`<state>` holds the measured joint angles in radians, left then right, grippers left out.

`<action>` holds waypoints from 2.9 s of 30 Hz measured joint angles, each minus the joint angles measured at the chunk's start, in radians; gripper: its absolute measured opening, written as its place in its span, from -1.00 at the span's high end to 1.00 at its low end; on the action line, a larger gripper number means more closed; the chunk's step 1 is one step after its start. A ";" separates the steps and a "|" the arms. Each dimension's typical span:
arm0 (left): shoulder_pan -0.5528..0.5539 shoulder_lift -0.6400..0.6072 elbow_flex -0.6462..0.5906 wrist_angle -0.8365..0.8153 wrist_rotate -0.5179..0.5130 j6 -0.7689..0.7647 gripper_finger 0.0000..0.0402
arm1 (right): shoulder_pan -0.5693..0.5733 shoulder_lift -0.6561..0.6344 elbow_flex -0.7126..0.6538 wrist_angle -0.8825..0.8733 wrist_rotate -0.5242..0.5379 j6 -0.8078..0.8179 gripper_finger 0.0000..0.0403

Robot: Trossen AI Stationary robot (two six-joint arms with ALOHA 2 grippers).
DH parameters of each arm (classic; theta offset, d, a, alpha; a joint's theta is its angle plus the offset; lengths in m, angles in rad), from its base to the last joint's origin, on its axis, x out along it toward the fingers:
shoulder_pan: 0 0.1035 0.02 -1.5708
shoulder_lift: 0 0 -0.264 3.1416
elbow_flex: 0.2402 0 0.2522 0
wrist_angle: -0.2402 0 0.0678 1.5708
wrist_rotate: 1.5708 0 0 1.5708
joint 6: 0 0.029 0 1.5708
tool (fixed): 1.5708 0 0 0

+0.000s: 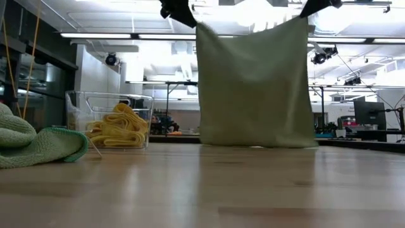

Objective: Fold microfiber towels
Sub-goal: Fold the right green towel

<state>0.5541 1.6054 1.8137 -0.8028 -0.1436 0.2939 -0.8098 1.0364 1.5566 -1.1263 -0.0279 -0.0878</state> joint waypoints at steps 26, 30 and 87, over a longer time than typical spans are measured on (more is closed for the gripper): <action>-0.046 0.213 0.000 -0.002 0.230 -0.103 0.31 | 0.076 0.062 0.000 -0.183 -0.346 -0.020 1.00; -0.089 0.303 0.000 0.000 0.294 -0.109 0.16 | 0.196 0.062 -0.001 -0.310 -0.377 0.084 1.00; -0.306 0.913 0.367 0.369 0.350 -0.527 0.10 | 1.449 0.369 -0.946 0.910 -0.037 0.866 1.00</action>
<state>0.2480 2.5180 2.1811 -0.4340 0.2065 -0.2327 0.6389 1.4059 0.6110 -0.2167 -0.0649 0.7786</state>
